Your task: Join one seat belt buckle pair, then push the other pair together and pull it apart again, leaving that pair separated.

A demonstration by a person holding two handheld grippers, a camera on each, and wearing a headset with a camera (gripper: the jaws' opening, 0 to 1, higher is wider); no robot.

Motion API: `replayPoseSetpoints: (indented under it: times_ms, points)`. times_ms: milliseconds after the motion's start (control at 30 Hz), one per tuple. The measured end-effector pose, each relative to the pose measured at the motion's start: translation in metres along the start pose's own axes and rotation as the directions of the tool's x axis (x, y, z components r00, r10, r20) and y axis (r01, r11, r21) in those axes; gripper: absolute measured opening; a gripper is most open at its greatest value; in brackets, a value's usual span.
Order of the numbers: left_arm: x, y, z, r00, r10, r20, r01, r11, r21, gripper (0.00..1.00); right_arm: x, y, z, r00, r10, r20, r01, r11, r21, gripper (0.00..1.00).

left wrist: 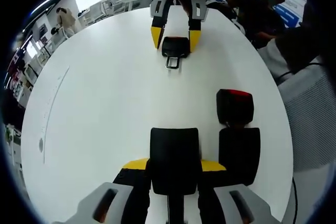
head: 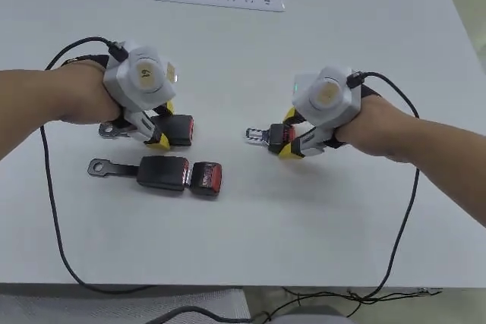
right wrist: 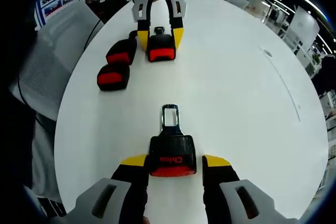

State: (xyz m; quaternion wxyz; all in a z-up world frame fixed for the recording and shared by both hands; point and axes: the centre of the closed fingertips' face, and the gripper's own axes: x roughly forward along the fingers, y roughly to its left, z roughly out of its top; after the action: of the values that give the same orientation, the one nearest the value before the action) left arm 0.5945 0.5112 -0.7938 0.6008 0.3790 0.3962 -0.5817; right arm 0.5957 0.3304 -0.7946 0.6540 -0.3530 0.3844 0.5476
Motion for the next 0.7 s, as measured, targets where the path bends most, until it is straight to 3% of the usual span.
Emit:
replayPoseSetpoints:
  times_ms: [100,200,300,400,500,567,700]
  points:
    - [0.0,0.001,-0.001,1.0,0.002,0.002,-0.002,1.0,-0.016,0.36,0.0,-0.001,0.0,1.0,-0.001,0.002,0.001,1.0,0.003,0.4]
    - [-0.001,0.0,-0.001,1.0,0.003,0.006,-0.003,1.0,-0.029,0.44,-0.001,-0.001,0.002,0.9998,-0.019,0.003,0.019,1.0,0.011,0.43]
    - [-0.004,-0.002,-0.002,0.9998,0.006,0.017,-0.006,0.999,-0.036,0.46,-0.003,0.0,0.007,0.9988,-0.032,0.037,0.031,0.999,0.038,0.44]
    - [-0.013,0.002,0.001,0.998,0.042,0.048,-0.039,0.998,-0.059,0.48,-0.01,-0.003,0.015,0.9954,-0.062,0.073,0.057,0.996,0.071,0.46]
    - [-0.027,0.008,0.009,0.988,0.097,0.12,-0.083,0.989,-0.119,0.5,-0.014,0.002,0.02,0.9893,-0.09,0.115,0.077,0.99,0.117,0.49]
    - [-0.037,0.005,0.012,0.9845,0.118,0.13,-0.101,0.986,-0.134,0.52,-0.022,0.006,0.024,0.9841,-0.113,0.137,0.094,0.986,0.14,0.52]
    - [-0.046,0.002,0.004,0.9742,0.166,0.153,-0.139,0.975,-0.174,0.59,-0.031,0.013,0.026,0.9734,-0.157,0.167,0.127,0.976,0.178,0.61]
